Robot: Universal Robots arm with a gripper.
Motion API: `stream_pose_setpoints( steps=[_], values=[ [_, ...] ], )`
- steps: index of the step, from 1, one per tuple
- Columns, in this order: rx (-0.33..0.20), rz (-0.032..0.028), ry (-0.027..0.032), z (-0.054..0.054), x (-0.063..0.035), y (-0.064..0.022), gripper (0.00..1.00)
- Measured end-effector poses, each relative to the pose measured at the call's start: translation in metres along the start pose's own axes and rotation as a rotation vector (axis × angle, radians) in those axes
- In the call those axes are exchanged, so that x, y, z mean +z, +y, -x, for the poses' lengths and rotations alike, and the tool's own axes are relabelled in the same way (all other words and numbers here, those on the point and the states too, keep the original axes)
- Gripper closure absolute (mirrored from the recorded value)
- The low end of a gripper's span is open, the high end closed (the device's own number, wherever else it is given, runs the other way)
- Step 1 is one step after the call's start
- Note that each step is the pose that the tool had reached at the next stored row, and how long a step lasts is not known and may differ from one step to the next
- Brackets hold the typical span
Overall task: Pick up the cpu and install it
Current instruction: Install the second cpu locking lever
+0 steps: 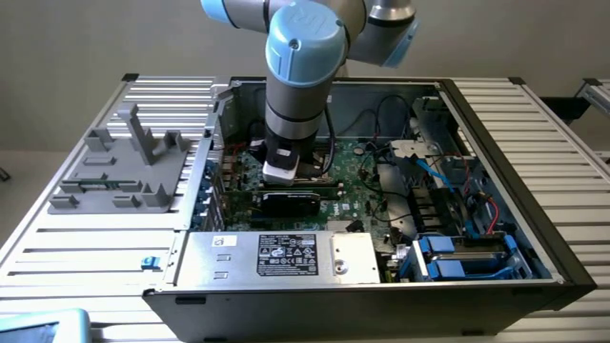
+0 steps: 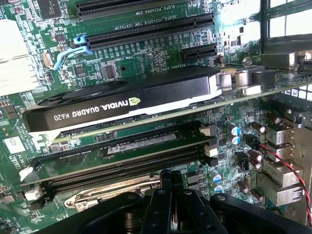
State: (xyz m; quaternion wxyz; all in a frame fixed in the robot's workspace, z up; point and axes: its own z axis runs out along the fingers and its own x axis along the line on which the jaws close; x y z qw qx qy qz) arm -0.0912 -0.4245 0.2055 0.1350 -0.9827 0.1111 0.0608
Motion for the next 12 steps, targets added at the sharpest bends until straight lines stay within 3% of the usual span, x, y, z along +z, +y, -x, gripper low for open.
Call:
stream_pose_setpoints(
  steps=[12],
  values=[
    [0.000,-0.0004,0.0011,-0.0001,0.0011,0.0003,0.88]
  ],
)
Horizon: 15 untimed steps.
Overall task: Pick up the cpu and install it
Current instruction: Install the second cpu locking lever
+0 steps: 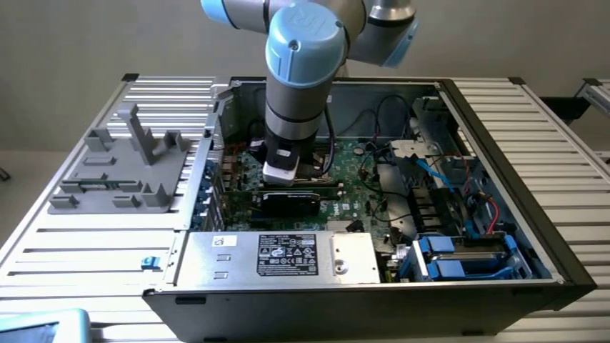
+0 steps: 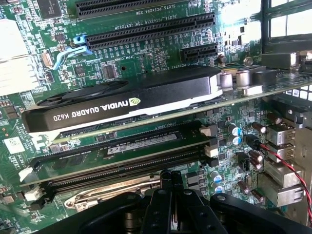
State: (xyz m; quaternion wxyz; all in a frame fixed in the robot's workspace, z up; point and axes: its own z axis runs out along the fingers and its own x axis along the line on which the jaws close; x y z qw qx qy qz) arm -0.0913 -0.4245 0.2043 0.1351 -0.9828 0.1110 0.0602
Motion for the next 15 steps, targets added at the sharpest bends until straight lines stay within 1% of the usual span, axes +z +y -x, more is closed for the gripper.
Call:
stream_pose_setpoints(
  steps=[15],
  values=[
    [0.000,0.0002,0.0000,0.0000,0.0031,-0.0009,0.88]
  ],
)
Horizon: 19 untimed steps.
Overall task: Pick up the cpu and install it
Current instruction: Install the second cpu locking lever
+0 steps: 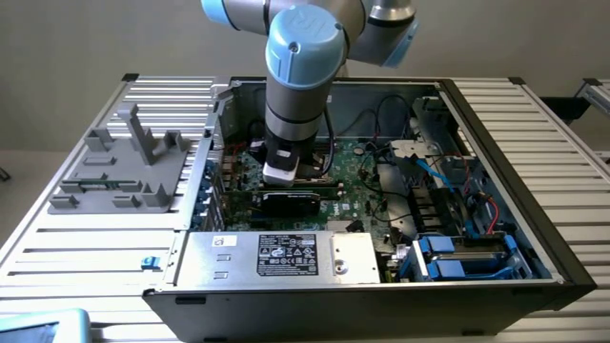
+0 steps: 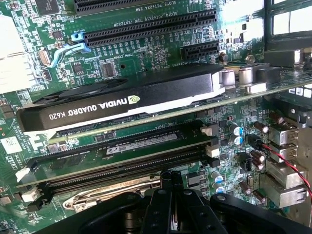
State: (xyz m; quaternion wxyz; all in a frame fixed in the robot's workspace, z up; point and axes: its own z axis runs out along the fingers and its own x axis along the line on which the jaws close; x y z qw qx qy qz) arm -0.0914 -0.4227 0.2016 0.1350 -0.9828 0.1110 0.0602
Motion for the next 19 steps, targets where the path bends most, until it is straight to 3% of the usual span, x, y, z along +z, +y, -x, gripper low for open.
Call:
stream_pose_setpoints(
  steps=[14,19],
  values=[
    [0.000,-0.0006,0.0001,0.0002,0.0026,-0.0008,0.88],
    [0.004,-0.0036,0.0004,0.0005,0.0037,-0.0013,0.88]
  ],
)
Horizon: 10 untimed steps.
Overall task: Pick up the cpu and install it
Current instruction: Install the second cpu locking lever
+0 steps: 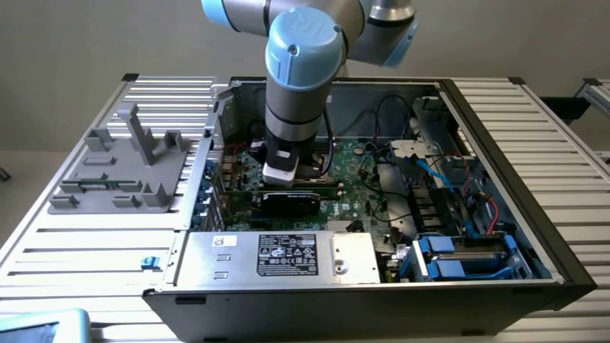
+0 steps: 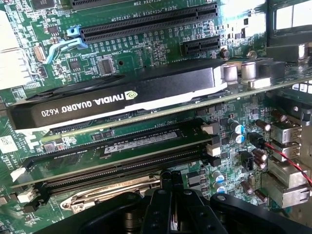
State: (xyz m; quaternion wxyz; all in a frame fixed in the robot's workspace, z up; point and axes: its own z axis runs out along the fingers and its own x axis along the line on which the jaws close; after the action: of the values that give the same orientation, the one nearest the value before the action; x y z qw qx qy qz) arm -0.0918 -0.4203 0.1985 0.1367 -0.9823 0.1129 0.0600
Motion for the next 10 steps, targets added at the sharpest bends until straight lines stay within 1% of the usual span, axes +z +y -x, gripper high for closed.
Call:
stream_pose_setpoints(
  steps=[10],
  values=[
    [0.003,-0.0045,0.0001,0.0000,0.0005,0.0001,0.88]
  ],
)
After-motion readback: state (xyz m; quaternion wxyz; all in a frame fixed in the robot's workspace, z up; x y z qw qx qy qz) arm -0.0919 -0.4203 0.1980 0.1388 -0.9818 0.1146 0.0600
